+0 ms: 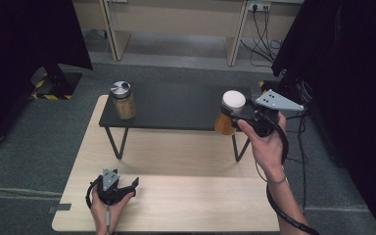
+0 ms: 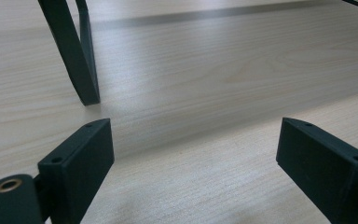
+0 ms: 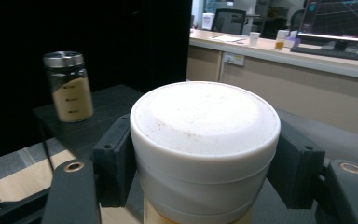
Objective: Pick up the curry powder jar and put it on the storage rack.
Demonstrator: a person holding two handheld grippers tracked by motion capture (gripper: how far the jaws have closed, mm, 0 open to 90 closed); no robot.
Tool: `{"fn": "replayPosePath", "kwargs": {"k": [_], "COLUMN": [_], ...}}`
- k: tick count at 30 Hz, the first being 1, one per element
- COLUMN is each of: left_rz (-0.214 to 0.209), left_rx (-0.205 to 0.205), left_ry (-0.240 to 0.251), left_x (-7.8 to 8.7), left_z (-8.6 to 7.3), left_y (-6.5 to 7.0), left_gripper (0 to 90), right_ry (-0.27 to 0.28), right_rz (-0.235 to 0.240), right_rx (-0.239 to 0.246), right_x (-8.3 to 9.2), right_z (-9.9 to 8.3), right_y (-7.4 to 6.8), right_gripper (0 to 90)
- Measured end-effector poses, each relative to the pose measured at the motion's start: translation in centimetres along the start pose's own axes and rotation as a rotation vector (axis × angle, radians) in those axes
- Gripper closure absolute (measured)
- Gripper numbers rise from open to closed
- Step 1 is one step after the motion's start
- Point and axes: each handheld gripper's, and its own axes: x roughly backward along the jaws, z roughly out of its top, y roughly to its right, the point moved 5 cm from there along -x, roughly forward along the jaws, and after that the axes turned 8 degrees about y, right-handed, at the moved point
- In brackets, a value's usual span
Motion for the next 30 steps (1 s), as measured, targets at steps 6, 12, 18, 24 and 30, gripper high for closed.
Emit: {"fn": "replayPosePath", "kwargs": {"k": [6,12,18,24,30], "left_rz": [-0.002,-0.004,-0.007,-0.006,-0.004], "left_rx": [0.002,0.004,0.007,0.006,0.004], "left_ry": [-0.002,-0.001,-0.004,-0.003,-0.002], "left_x": [0.0,0.0,0.0,-0.1,0.0], "left_z": [0.0,0.0,0.0,0.0,0.0], "left_y": [0.0,-0.1,-0.2,-0.1,-0.1], "left_gripper": [10.4,10.4,10.4,10.4,10.4], "right_ry": [-0.004,-0.015,-0.033,-0.021,0.007], "right_rz": [-0.020,-0.037,-0.044,-0.047,-0.053], "right_rx": [0.011,0.004,0.008,-0.002,-0.026], "right_x": [-1.5,-2.9,-3.6,-3.9,-4.0], "right_z": [0.3,0.3,0.2,-0.2,-0.9], "right_y": [0.2,0.4,0.5,0.6,0.8], "right_gripper": [34.1,34.1,34.0,34.0,34.0]}}
